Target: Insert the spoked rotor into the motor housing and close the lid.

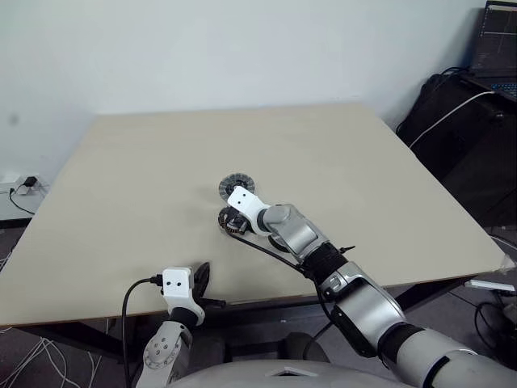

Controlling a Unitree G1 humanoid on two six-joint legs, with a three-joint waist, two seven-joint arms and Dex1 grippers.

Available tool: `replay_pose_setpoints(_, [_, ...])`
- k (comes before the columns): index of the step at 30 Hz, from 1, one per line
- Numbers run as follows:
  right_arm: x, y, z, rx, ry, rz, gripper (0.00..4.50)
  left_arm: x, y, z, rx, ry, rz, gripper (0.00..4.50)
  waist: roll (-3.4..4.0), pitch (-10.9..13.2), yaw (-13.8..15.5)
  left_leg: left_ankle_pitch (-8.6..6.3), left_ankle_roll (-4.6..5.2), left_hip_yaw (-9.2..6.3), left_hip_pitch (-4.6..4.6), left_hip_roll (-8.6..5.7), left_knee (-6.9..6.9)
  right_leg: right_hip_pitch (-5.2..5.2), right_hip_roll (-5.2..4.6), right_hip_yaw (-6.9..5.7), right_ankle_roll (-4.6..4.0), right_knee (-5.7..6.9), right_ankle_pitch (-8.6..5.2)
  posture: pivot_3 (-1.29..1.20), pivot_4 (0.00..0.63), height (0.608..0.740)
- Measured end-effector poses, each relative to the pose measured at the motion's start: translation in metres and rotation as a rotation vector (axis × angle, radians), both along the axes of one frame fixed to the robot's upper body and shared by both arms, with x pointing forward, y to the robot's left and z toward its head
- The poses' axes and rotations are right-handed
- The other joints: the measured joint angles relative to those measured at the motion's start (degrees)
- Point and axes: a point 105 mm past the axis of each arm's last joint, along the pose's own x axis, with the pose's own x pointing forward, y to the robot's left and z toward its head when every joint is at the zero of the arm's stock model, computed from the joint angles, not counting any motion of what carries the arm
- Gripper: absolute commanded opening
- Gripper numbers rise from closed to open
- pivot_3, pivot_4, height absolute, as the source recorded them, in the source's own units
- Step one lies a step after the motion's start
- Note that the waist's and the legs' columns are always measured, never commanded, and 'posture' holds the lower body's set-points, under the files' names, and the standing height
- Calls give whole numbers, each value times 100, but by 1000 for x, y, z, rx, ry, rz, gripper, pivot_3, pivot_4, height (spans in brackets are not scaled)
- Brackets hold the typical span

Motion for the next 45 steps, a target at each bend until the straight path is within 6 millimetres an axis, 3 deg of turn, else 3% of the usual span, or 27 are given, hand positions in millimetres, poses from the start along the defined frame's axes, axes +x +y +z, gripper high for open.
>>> replay_pose_setpoints(13, [4,-14,0,-25,-15,-26,1565,1,0,1,-1,-3,-4,0,0,0,19,-1,-2,0,1,0,-1,0,-1,-2,21,0,-14,0,0,740])
replay_pose_setpoints(21, [3,-11,2,-13,-10,-28,1565,2,-1,1,-2,-2,-5,0,-2,1,19,11,20,0,-3,1,-5,-3,2,0,-5,-4,-1,0,0,740])
replay_pose_setpoints(31, [4,1,27,62,-72,-15,1565,2,-1,1,-6,-2,-7,0,-4,5,19,7,13,0,-5,1,-7,-7,1,-1,-2,-4,-3,0,0,740])
replay_pose_setpoints(37, [2,6,24,73,-60,-30,1565,3,-1,1,-5,-5,-11,0,-4,6,16,6,11,0,-5,2,-8,-7,1,-1,-5,-4,-2,0,0,740])
replay_pose_setpoints(45, [4,3,0,26,-13,-69,1565,3,-1,1,-3,-4,-11,0,-6,7,0,5,10,0,-4,2,-9,-7,1,0,-10,-4,1,0,0,740])
